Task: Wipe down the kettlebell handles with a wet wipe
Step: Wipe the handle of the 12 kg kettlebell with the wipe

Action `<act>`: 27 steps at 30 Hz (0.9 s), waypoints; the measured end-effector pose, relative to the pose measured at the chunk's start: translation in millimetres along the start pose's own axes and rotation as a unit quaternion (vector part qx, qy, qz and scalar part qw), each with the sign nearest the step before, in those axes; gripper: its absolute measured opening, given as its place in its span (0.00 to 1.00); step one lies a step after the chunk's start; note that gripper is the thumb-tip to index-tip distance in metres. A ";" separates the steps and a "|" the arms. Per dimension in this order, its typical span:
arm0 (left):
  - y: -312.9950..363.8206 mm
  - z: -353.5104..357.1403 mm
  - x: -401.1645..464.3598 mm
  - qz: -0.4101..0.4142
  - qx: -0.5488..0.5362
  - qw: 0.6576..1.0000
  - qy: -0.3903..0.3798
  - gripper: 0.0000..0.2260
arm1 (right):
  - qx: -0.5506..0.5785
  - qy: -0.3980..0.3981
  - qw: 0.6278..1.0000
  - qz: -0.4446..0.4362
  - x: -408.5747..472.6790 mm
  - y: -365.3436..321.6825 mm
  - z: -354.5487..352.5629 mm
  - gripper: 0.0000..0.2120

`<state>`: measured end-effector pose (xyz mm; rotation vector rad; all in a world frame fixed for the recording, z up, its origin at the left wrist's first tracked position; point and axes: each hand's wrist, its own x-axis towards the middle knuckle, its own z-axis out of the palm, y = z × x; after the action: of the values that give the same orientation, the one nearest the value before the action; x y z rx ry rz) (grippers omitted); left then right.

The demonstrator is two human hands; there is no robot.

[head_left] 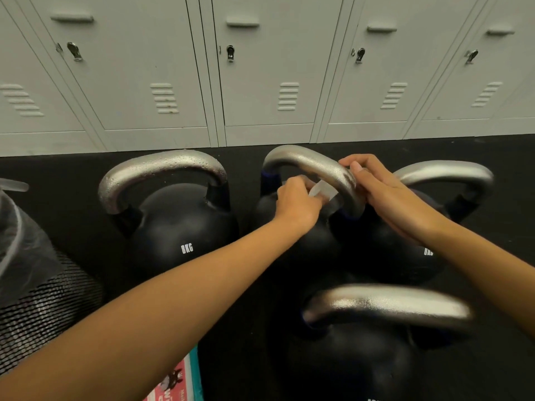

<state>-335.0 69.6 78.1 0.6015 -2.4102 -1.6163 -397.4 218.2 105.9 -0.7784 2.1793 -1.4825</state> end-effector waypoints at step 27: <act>-85.5 -5.3 -34.5 0.464 0.591 0.654 -0.092 0.24 | 0.018 -0.004 1.000 0.004 -1.8 1.1 1.3 0.12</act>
<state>-282.2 51.8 4.5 -0.7052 -2.7898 0.4291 -395.5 218.7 104.4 -0.7617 2.1425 -1.5073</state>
